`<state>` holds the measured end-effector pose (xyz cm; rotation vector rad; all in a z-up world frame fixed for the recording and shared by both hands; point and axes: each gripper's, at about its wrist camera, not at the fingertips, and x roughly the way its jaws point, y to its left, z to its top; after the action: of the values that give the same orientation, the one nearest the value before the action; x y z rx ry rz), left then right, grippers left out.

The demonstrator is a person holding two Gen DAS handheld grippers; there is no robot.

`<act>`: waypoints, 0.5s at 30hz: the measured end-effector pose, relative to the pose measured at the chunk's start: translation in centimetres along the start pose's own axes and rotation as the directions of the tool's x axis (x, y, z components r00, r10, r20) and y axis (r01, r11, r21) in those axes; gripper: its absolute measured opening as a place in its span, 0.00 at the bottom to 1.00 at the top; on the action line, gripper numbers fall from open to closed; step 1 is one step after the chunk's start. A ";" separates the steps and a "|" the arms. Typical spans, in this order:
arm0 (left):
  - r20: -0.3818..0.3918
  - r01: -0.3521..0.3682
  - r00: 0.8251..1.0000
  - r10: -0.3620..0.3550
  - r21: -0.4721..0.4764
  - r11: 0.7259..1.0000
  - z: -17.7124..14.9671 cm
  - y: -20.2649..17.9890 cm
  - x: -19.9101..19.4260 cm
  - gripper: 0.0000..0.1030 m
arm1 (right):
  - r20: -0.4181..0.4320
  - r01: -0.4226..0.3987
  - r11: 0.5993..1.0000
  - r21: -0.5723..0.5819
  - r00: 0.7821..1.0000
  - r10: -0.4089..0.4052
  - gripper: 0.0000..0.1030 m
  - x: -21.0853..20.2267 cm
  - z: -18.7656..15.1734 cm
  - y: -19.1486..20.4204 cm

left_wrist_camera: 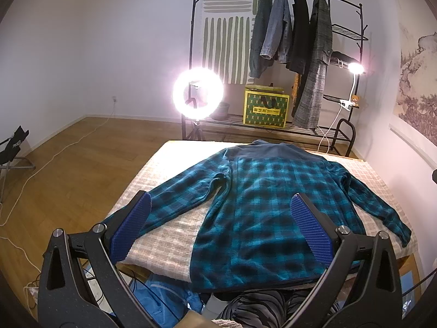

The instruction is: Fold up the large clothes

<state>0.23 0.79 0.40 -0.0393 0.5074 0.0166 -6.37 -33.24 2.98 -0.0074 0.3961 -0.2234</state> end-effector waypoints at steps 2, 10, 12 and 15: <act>0.001 -0.002 1.000 0.002 -0.004 1.000 0.1 0.1 0.0 1.00 | 0.000 -0.001 1.000 -0.001 1.000 0.001 1.00 0.0 0.0 0.0; 0.005 -0.007 1.000 0.007 -0.015 1.000 0.1 0.9 -0.2 1.00 | 0.003 -0.004 1.000 -0.007 1.000 0.004 1.00 0.1 0.1 0.5; 0.007 -0.008 1.000 0.008 -0.019 1.000 -0.1 1.1 0.0 1.00 | 0.003 -0.004 1.000 -0.008 1.000 0.004 1.00 0.1 0.2 0.8; 0.007 -0.015 1.000 0.015 -0.025 1.000 -0.2 1.6 0.3 1.00 | 0.006 -0.006 1.000 -0.010 1.000 0.006 1.00 0.2 0.1 1.0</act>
<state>0.33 2.38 0.09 -0.0594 0.5000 0.0376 -5.94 -32.30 2.97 -0.0171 0.3916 -0.2157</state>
